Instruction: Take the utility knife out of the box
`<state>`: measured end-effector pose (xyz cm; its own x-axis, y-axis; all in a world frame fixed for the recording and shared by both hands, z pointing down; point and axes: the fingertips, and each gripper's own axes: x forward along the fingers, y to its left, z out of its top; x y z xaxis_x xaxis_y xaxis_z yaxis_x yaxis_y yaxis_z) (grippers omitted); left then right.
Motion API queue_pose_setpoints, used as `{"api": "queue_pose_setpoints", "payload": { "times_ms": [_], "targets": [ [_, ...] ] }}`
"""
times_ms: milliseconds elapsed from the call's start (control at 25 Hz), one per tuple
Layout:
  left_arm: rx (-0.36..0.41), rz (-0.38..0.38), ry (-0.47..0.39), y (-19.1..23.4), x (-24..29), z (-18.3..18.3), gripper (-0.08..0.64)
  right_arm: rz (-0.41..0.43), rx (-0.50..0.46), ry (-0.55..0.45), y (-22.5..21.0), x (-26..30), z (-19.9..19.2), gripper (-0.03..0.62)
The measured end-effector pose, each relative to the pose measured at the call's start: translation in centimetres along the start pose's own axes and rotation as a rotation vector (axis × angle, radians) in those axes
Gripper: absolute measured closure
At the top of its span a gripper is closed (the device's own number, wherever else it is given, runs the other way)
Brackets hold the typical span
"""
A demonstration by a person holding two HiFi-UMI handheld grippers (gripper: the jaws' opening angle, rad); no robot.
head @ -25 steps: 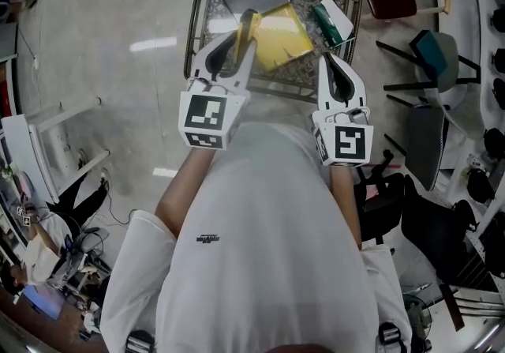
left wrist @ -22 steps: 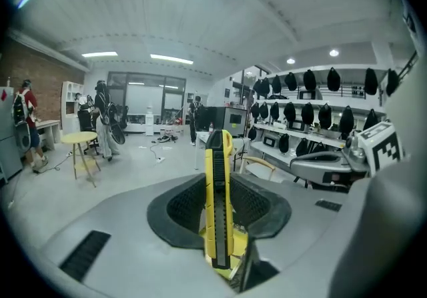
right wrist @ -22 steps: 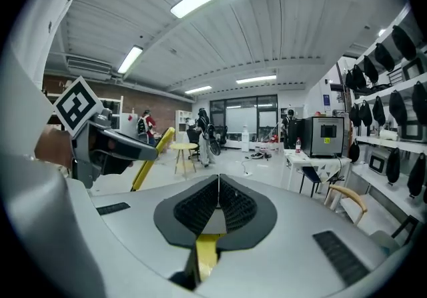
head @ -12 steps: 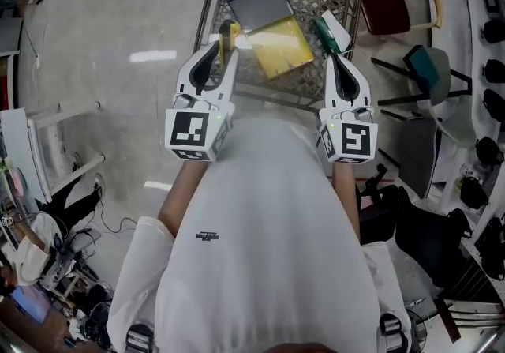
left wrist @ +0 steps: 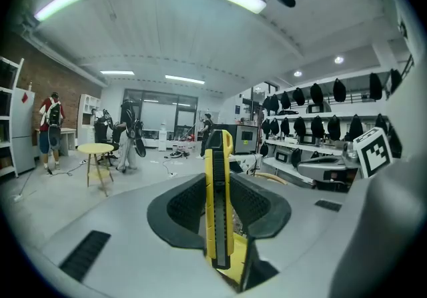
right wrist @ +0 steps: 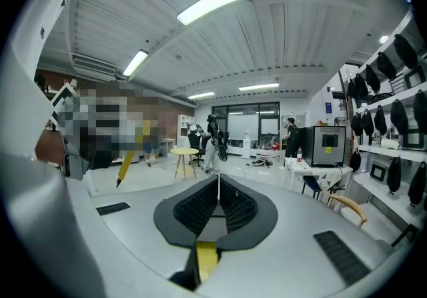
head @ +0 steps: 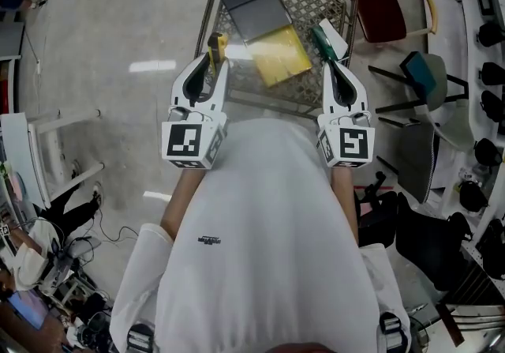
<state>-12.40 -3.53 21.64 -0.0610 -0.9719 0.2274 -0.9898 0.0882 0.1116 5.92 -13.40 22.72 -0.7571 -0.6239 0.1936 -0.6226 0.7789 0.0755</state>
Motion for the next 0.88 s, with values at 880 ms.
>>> {"api": "queue_pose_setpoints", "payload": {
  "times_ms": [880],
  "targets": [
    [-0.005,-0.006,0.007,-0.39,-0.19,-0.20,0.453,0.010,0.010,0.007,0.37,0.00,0.04,0.592]
  ]
}}
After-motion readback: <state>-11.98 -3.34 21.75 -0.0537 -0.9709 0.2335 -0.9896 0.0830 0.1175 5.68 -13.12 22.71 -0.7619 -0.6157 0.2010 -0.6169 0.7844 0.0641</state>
